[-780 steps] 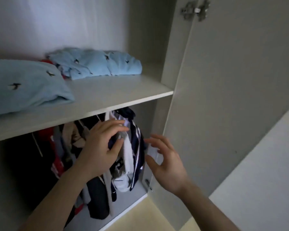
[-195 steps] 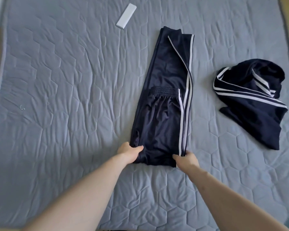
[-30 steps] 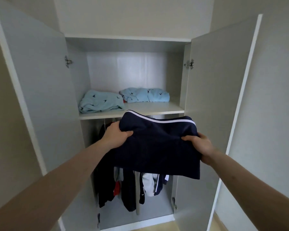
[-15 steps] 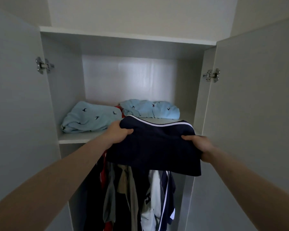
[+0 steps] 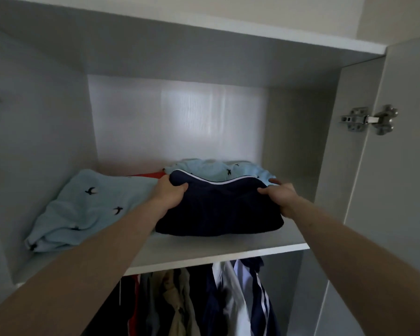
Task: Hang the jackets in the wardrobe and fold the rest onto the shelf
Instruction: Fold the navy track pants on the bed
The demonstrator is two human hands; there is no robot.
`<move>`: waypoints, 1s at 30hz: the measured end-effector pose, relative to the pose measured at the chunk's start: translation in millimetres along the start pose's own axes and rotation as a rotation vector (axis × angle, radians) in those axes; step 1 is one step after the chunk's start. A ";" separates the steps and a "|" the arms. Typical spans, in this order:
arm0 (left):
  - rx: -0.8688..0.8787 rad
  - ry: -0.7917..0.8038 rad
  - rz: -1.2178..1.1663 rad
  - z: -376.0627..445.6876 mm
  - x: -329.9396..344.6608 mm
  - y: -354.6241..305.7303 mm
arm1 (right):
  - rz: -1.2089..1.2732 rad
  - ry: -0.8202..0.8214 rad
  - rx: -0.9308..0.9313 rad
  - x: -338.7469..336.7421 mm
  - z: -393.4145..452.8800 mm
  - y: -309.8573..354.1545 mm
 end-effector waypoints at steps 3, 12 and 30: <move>0.085 0.012 0.337 12.6 11.0 12.3 | -0.341 -0.012 -0.147 16.4 15.2 -5.0; 0.578 0.474 0.943 -39.6 73.6 36.7 | -0.637 0.114 -0.287 39.9 1.9 -66.8; 0.931 0.911 0.040 -539.4 145.7 -75.7 | -0.543 -0.367 -0.039 -365.0 -464.8 -209.9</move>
Point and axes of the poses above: each hand's wrist, its own z-axis towards the middle knuckle, its own x-axis out of the palm, y = z × x, the point moved 5 cm from there along z, towards the middle knuckle, and after that the axes turned 7 degrees about -y, right-handed, at the moved point
